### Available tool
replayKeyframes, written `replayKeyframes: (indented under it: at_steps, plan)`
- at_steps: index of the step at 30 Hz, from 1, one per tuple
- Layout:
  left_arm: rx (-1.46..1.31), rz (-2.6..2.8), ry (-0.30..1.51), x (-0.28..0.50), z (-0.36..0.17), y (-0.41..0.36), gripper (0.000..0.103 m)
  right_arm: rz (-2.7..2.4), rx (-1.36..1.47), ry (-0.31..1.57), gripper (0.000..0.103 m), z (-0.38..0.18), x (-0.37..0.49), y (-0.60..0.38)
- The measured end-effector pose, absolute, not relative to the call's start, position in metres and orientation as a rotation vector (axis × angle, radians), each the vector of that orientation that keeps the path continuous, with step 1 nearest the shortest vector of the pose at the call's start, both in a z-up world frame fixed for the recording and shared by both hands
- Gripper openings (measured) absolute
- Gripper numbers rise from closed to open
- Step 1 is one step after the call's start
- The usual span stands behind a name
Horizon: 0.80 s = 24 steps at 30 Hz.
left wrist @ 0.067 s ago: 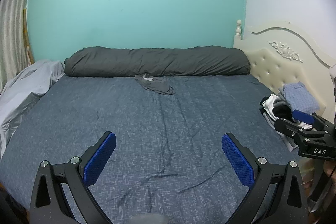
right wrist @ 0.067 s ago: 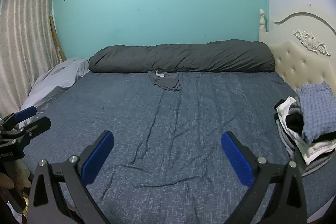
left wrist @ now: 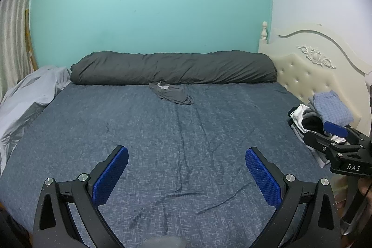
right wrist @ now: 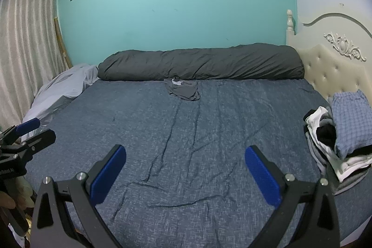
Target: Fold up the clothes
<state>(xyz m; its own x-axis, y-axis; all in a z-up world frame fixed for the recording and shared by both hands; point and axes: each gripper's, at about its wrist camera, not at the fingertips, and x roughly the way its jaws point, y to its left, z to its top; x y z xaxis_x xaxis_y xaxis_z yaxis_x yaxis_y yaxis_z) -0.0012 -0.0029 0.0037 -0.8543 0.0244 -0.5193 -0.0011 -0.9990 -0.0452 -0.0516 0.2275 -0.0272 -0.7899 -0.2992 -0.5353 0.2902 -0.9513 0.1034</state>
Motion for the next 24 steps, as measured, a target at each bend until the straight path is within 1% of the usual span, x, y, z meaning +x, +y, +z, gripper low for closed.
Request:
replayKeyframes:
  at_steps: [4, 14, 24]
  plan:
    - [-0.84, 3.014, -0.051, -0.003, 0.007, -0.004, 0.103, -2.711, 0.811, -0.02, 0.103, -0.029, -0.055, 0.228]
    - [-0.844, 3.012, -0.059, -0.009, -0.015, 0.006, 0.103, -2.716, 0.808, -0.013, 0.103, -0.033, -0.063, 0.227]
    - [-0.849, 3.009, -0.076, -0.013, -0.018, 0.004, 0.103, -2.712, 0.825, -0.007, 0.103, -0.031, -0.069, 0.227]
